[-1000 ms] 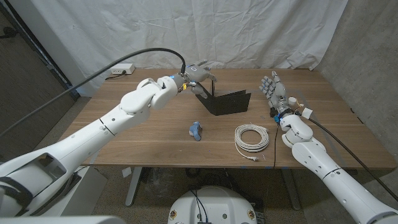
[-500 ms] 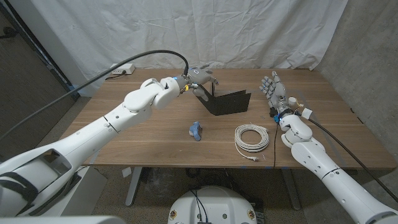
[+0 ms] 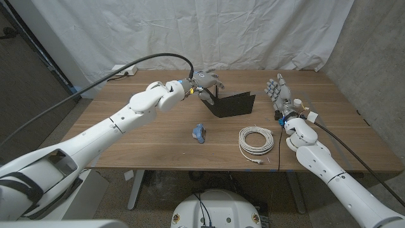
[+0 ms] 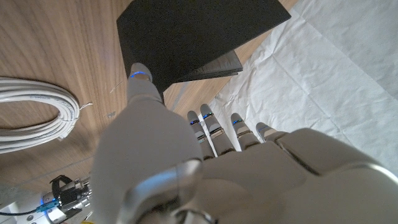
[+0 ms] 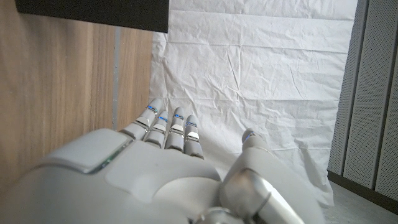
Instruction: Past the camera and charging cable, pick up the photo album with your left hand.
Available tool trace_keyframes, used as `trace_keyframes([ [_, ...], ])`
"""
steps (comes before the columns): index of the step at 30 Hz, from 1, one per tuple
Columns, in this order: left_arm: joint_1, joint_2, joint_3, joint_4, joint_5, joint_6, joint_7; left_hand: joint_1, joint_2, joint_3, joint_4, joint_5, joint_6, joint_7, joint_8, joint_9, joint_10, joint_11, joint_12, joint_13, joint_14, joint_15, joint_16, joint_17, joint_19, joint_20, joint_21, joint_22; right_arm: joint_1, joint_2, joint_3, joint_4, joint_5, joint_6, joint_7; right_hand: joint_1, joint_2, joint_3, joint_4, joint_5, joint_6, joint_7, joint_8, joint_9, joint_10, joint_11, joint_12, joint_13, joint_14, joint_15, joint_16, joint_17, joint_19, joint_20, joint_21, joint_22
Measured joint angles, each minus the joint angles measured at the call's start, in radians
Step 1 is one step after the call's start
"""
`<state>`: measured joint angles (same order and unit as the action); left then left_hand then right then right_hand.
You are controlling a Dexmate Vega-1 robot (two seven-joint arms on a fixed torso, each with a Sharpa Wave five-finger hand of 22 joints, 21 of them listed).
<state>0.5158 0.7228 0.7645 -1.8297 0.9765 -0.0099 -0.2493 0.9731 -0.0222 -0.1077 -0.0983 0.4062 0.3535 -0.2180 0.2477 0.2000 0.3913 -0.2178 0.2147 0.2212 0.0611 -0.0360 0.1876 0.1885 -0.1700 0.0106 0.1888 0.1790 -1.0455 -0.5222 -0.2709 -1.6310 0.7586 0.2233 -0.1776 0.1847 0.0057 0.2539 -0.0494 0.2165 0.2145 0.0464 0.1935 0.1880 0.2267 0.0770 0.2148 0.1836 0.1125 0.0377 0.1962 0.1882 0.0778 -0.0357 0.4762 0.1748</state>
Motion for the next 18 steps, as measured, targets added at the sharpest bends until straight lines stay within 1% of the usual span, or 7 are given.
trace_keyframes([
  [5,-0.011,-0.011,0.014,0.022,-0.002,-0.006,0.003,0.003,0.003,0.000,0.000,0.000,0.000,0.000,0.000,0.000,0.000,0.000,0.000,0.000,0.000,0.000,0.000,0.000,0.000,0.000,0.000,0.000,-0.003,0.000,0.001,-0.003,0.000,-0.002,-0.002,0.000,0.000,0.000,0.000,0.000,0.003,0.003,0.000,0.000,0.000,0.000,0.000,0.000,0.000,0.000,0.000,0.000,0.000,0.000,0.000,0.000],
  [6,-0.014,-0.014,0.017,0.029,-0.003,-0.007,0.003,0.004,0.004,-0.001,0.001,0.000,0.000,0.000,0.000,0.000,0.000,0.000,0.000,0.000,-0.005,-0.005,0.000,0.000,0.000,0.000,0.000,0.000,-0.003,-0.001,0.001,-0.005,0.000,-0.003,-0.004,0.000,0.000,0.000,0.000,0.000,0.004,0.004,0.000,0.000,0.000,0.000,0.000,0.000,0.000,0.000,0.000,0.000,0.000,0.000,0.000,0.000],
  [8,-0.017,-0.017,0.022,0.037,-0.003,-0.007,0.003,0.004,0.004,-0.003,0.003,0.000,0.000,0.000,-0.001,0.000,0.000,0.000,0.000,0.000,-0.010,0.000,0.000,0.000,0.000,0.000,0.000,0.000,-0.004,-0.001,0.001,-0.006,0.000,-0.005,-0.005,0.000,0.000,0.000,0.000,0.000,0.004,0.004,0.000,0.000,0.000,0.000,0.000,0.000,0.000,0.000,0.000,0.000,0.000,0.000,0.000,0.000],
  [18,-0.030,-0.025,0.043,0.064,-0.006,-0.011,0.007,0.004,0.004,-0.003,0.003,0.000,-0.004,-0.004,-0.008,0.000,0.000,0.000,-0.004,0.000,-0.010,0.000,0.000,0.000,0.000,0.000,0.000,0.000,-0.008,-0.009,0.003,-0.016,0.000,-0.016,-0.013,0.000,0.000,0.000,0.000,0.000,0.004,0.004,0.000,0.000,0.000,0.000,0.000,0.000,0.000,0.000,0.000,0.000,0.000,0.000,-0.008,0.000],
])
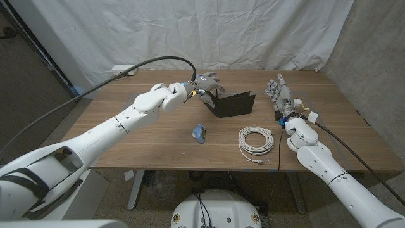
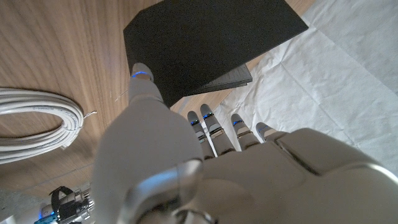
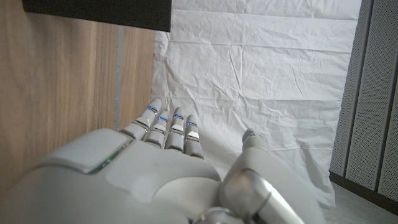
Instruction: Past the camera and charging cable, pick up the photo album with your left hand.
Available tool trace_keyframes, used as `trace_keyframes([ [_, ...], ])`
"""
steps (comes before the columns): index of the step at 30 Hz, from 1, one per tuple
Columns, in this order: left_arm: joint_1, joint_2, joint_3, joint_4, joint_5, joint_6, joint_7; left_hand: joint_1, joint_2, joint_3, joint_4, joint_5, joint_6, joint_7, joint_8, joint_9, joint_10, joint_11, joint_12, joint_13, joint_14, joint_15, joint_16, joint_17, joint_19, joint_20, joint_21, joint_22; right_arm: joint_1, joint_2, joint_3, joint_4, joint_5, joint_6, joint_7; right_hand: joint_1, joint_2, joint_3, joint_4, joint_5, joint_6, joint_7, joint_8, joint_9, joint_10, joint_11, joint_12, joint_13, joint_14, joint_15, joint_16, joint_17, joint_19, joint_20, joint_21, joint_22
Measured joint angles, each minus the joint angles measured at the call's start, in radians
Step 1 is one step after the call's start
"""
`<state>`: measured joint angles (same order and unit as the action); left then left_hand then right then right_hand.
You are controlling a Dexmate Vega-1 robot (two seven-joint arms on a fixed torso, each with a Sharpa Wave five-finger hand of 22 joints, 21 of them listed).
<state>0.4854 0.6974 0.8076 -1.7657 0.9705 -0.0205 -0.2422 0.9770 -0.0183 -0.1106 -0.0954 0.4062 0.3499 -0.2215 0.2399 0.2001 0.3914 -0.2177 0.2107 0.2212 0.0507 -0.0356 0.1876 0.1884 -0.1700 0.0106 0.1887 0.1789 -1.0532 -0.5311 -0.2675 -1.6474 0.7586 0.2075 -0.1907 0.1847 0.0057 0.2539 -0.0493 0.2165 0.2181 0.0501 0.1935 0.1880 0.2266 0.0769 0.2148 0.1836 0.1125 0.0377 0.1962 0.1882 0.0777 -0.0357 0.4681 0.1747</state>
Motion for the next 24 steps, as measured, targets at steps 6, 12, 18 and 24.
trace_keyframes([
  [6,-0.006,-0.006,0.011,0.013,0.000,-0.003,0.004,0.005,0.005,-0.002,0.002,0.000,0.000,0.000,0.000,0.000,0.000,0.000,0.000,0.000,-0.012,0.000,0.000,0.000,0.000,0.000,0.000,0.000,-0.003,-0.001,0.001,-0.002,0.000,-0.002,-0.002,0.000,0.000,0.000,0.000,0.000,0.000,0.000,0.000,0.000,0.000,0.000,0.000,0.000,0.000,0.000,0.000,0.000,0.000,0.000,-0.002,0.000],
  [12,-0.013,-0.017,0.025,0.037,-0.003,-0.006,0.008,0.005,0.005,-0.004,0.004,0.000,0.000,0.000,0.000,0.000,0.000,0.000,0.000,0.000,-0.012,0.000,0.000,0.000,0.000,0.000,0.000,0.000,-0.007,-0.001,0.003,-0.002,0.000,-0.002,-0.002,0.000,0.000,0.000,0.000,0.000,0.000,0.000,0.000,0.000,0.000,0.000,0.000,0.000,0.000,0.000,0.000,0.000,0.000,0.000,-0.006,0.000],
  [18,-0.022,-0.029,0.040,0.062,-0.005,-0.007,0.015,0.009,0.009,-0.004,0.004,0.000,0.000,0.000,0.000,0.000,0.000,0.000,0.000,0.000,-0.012,0.000,0.000,0.000,0.000,0.000,0.000,0.000,-0.012,-0.001,0.003,-0.002,0.001,-0.002,-0.002,0.000,0.000,0.000,0.000,0.000,0.004,-0.004,0.000,0.000,0.000,0.000,0.000,0.000,0.000,0.000,0.000,0.000,0.000,0.000,-0.006,0.000],
  [24,-0.027,-0.034,0.047,0.074,-0.009,-0.007,0.028,0.009,0.009,-0.004,0.004,0.000,0.000,0.000,0.000,0.000,-0.003,0.003,0.000,0.000,-0.012,0.000,0.000,0.000,0.000,0.000,0.000,0.000,-0.017,-0.003,0.005,-0.002,0.002,0.000,-0.002,0.000,0.000,0.000,0.000,0.000,0.004,-0.004,0.000,0.000,0.000,0.000,0.000,0.000,0.000,0.000,0.000,0.000,0.000,0.000,-0.006,0.000],
])
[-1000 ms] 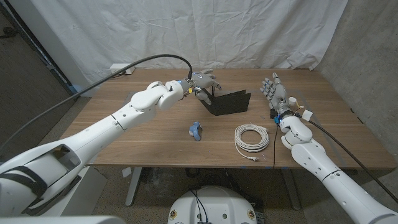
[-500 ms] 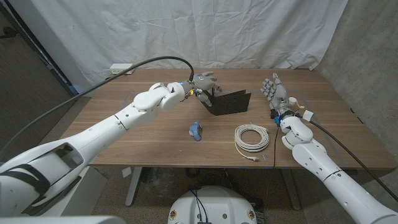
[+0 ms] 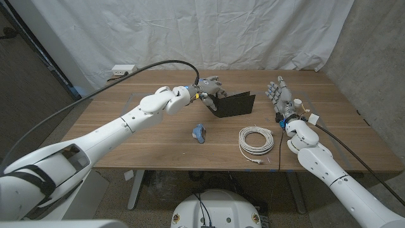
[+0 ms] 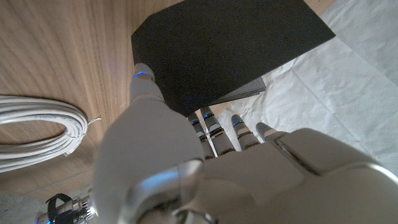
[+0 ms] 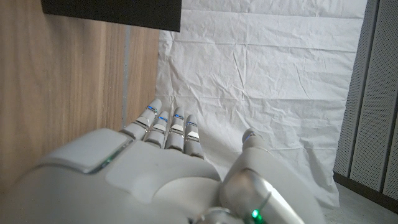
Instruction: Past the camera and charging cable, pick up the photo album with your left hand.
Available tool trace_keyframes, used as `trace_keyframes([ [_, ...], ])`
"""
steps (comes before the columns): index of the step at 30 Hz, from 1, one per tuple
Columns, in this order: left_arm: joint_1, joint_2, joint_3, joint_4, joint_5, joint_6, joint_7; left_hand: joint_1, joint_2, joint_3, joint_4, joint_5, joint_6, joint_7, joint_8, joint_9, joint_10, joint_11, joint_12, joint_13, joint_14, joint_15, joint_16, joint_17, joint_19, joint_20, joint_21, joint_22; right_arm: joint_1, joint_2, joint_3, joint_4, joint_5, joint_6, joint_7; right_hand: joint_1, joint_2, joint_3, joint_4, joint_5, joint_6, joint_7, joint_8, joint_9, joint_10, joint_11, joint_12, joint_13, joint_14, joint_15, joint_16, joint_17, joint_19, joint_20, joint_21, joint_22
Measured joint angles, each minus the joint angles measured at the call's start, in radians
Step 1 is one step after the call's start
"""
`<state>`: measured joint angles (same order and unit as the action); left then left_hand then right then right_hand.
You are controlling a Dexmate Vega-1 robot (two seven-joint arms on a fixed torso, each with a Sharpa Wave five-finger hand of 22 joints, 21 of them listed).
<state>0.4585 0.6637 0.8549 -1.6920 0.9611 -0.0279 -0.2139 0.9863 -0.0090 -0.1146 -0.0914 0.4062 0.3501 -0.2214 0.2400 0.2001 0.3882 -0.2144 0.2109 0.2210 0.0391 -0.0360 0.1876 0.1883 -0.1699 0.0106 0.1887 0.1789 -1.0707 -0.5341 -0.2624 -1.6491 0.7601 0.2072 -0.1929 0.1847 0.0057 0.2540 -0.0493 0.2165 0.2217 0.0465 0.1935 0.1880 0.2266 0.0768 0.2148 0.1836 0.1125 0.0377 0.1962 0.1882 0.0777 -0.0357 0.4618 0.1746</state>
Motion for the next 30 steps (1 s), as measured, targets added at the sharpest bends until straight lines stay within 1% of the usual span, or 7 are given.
trace_keyframes([
  [3,-0.004,-0.003,0.005,0.011,-0.003,-0.001,0.007,0.000,0.000,0.000,0.000,0.000,0.000,0.000,0.000,0.000,0.000,0.000,0.000,0.000,0.000,0.000,0.005,0.000,0.000,0.000,0.000,0.000,-0.002,-0.001,0.001,0.000,0.000,0.002,0.000,0.000,0.000,0.000,0.000,0.000,0.000,0.000,0.000,0.000,0.002,0.002,0.000,0.000,0.005,0.005,0.000,0.000,0.000,0.000,0.000,0.000],
  [6,-0.006,-0.006,0.010,0.019,-0.005,-0.003,0.013,0.003,0.003,0.000,0.000,0.000,0.000,0.000,0.000,0.001,0.000,0.000,0.000,0.000,0.000,0.000,0.005,0.000,0.000,0.000,0.000,0.000,-0.004,-0.001,0.002,-0.001,0.000,0.004,0.000,0.000,0.000,0.000,0.000,0.000,0.000,0.000,0.000,0.000,0.002,0.002,0.000,0.000,0.006,0.005,0.000,0.000,0.000,0.000,-0.007,0.000],
  [9,-0.007,-0.006,0.011,0.023,-0.007,-0.005,0.019,0.004,0.004,0.000,0.000,0.000,0.000,0.000,0.000,0.003,0.000,0.000,0.000,0.000,0.000,0.000,0.005,0.000,0.000,0.000,0.000,0.000,-0.005,-0.001,0.002,-0.001,0.000,0.004,0.000,0.000,0.000,-0.004,-0.004,0.000,0.000,0.000,0.000,0.000,0.002,0.002,0.000,0.000,0.005,0.005,0.000,0.000,0.000,0.000,-0.007,0.000],
  [17,-0.011,-0.011,0.022,0.042,-0.012,-0.010,0.037,0.004,0.004,0.000,0.000,0.000,0.000,0.000,0.000,0.002,0.000,0.000,0.000,0.000,0.000,0.000,0.009,0.000,0.000,0.000,0.004,0.000,-0.004,0.001,0.002,-0.001,0.000,0.008,-0.001,0.000,0.000,-0.004,-0.004,0.000,0.000,0.000,0.000,0.000,0.002,0.002,0.000,0.000,0.005,0.005,0.000,0.000,0.000,0.000,-0.011,0.000],
  [21,-0.011,-0.012,0.025,0.054,-0.016,-0.016,0.055,0.010,0.010,0.000,0.000,0.000,0.003,0.002,0.000,0.002,0.000,0.000,0.000,0.003,0.007,0.000,0.012,0.000,0.000,0.000,0.004,0.000,-0.004,0.003,0.002,0.001,0.001,0.010,-0.001,0.000,0.000,-0.004,-0.004,0.000,0.000,0.000,0.000,0.000,0.002,0.002,0.000,0.000,0.005,0.005,0.000,0.000,0.004,-0.004,-0.011,0.000],
  [24,-0.011,-0.013,0.029,0.061,-0.015,-0.018,0.072,0.018,0.019,0.000,0.000,0.000,0.014,0.001,0.000,0.002,0.005,-0.004,0.000,0.005,0.023,0.000,0.012,0.000,0.000,0.000,0.008,0.000,-0.004,0.005,0.002,0.003,0.001,0.012,-0.001,0.000,0.000,-0.004,-0.004,0.000,0.000,0.000,0.000,0.000,0.002,0.002,0.000,0.000,0.005,0.005,0.000,0.000,0.006,-0.006,-0.015,0.000],
  [30,-0.011,-0.015,0.034,0.074,-0.012,-0.021,0.097,0.032,0.041,0.000,0.000,0.000,0.031,0.002,0.008,0.002,0.023,-0.003,0.004,0.005,0.035,-0.002,0.016,0.000,0.000,0.000,0.013,0.000,-0.004,0.010,0.003,0.006,0.004,0.018,-0.001,0.000,0.000,-0.004,-0.004,0.000,0.000,0.000,0.000,0.000,0.002,0.002,0.000,0.000,0.005,0.005,0.000,-0.001,0.006,-0.006,-0.015,0.000],
])
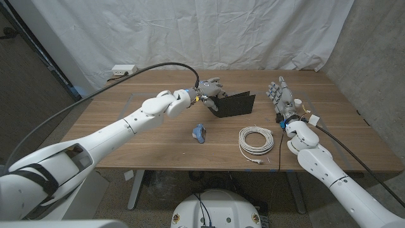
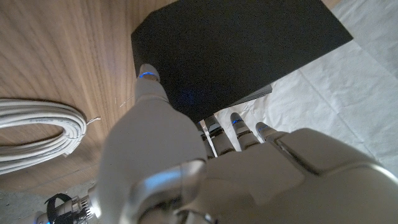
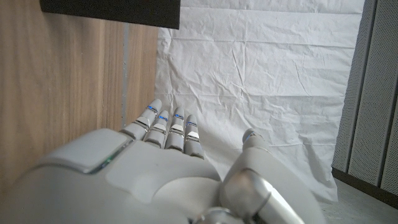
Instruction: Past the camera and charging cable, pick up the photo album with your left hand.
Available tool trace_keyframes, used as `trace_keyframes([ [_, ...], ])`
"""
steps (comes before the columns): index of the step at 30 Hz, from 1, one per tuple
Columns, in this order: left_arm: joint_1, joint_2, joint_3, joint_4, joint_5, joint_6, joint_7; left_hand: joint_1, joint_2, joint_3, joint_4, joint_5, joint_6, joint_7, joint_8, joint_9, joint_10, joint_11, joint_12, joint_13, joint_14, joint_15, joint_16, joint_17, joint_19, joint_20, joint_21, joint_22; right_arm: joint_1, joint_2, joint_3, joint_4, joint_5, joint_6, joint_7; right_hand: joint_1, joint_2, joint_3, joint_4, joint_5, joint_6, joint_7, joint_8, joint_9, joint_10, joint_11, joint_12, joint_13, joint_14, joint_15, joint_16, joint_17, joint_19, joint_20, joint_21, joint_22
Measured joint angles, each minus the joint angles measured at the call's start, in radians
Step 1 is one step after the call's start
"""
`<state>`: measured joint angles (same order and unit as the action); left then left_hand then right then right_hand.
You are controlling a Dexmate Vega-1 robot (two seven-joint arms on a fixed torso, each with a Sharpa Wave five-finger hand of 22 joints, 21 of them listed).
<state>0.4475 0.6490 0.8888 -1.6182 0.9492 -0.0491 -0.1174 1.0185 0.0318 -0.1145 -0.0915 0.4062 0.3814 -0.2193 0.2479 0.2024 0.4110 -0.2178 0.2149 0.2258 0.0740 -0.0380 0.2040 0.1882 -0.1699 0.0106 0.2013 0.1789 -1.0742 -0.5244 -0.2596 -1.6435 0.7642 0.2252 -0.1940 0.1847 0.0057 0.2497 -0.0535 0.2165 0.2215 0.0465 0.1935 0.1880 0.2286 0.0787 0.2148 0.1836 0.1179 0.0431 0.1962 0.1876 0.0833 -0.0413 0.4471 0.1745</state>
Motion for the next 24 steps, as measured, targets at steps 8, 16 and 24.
trace_keyframes([
  [8,0.000,-0.002,0.007,0.014,-0.003,-0.004,0.014,0.040,0.040,0.010,-0.010,-0.019,0.095,0.000,0.034,0.000,0.086,0.000,0.021,0.000,0.054,0.001,0.007,-0.002,-0.002,-0.008,0.003,0.000,0.000,0.008,0.001,0.009,0.005,0.005,0.001,0.000,0.000,0.000,0.000,0.000,0.000,0.000,0.000,0.000,0.000,0.000,0.000,0.000,0.000,0.000,0.000,-0.002,0.007,0.007,-0.004,0.000],
  [16,0.006,-0.003,0.009,0.018,-0.009,-0.002,0.023,0.099,0.082,0.021,-0.021,-0.066,0.274,-0.002,0.093,0.000,0.246,-0.001,0.033,-0.001,0.137,-0.002,0.007,-0.002,-0.004,-0.032,0.003,0.000,0.004,0.011,0.001,0.016,0.008,0.007,0.006,0.000,0.000,0.000,0.000,0.000,0.000,0.000,0.000,0.000,0.000,0.000,0.000,0.000,0.000,0.000,0.000,-0.002,0.007,0.007,-0.004,0.000],
  [24,0.014,-0.003,0.009,0.013,-0.012,0.012,0.035,0.150,0.109,0.042,-0.031,-0.105,0.375,-0.002,0.124,0.000,0.347,-0.002,0.037,-0.001,0.186,-0.003,0.007,-0.002,0.021,-0.041,0.003,-0.002,0.006,0.011,0.000,0.018,0.008,0.007,0.009,0.000,0.000,-0.003,-0.003,0.000,0.000,0.000,0.000,0.000,0.000,0.000,0.000,0.000,0.000,0.000,0.000,-0.002,0.007,0.007,-0.012,0.000],
])
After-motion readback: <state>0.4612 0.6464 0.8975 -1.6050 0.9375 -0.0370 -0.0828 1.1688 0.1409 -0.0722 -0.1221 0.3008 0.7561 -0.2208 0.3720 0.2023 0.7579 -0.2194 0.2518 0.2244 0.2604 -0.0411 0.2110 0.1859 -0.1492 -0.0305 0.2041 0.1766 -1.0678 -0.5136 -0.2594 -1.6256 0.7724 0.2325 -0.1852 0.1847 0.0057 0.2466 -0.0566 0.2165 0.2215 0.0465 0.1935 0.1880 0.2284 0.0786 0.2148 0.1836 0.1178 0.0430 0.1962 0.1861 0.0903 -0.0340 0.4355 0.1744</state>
